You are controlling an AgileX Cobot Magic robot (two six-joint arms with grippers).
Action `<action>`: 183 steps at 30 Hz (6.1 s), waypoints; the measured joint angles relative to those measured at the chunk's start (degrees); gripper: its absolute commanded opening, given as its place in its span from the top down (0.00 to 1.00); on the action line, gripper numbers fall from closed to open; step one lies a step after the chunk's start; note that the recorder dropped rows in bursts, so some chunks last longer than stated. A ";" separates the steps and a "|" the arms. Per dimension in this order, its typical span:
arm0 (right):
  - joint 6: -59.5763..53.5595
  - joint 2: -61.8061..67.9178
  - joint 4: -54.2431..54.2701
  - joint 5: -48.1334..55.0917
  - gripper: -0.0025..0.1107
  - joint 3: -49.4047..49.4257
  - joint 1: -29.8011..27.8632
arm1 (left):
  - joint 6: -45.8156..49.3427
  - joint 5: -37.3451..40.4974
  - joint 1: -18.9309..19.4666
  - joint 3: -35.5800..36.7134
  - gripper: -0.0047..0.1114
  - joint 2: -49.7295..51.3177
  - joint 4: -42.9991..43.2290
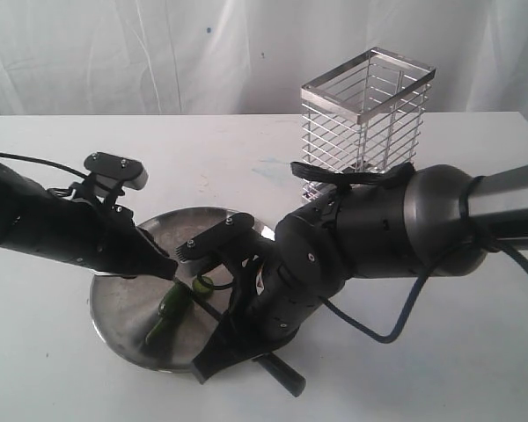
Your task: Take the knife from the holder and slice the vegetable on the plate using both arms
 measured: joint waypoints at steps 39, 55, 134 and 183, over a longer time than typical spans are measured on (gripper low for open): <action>-0.12 0.09 -0.12 3.02 0.95 0.00 0.00 | -0.09 1.15 -0.61 -2.68 0.82 8.11 -0.29; -0.12 0.09 -0.12 3.82 0.95 0.00 0.00 | -0.87 9.13 -0.93 3.14 0.57 -3.16 3.58; -2.54 6.07 -15.93 37.48 0.95 -16.58 -0.09 | -1.58 7.32 -1.19 4.61 0.57 2.31 -0.45; -2.17 16.46 -25.06 42.90 0.95 -29.47 0.67 | -1.58 7.46 -1.19 4.61 0.57 2.41 -1.23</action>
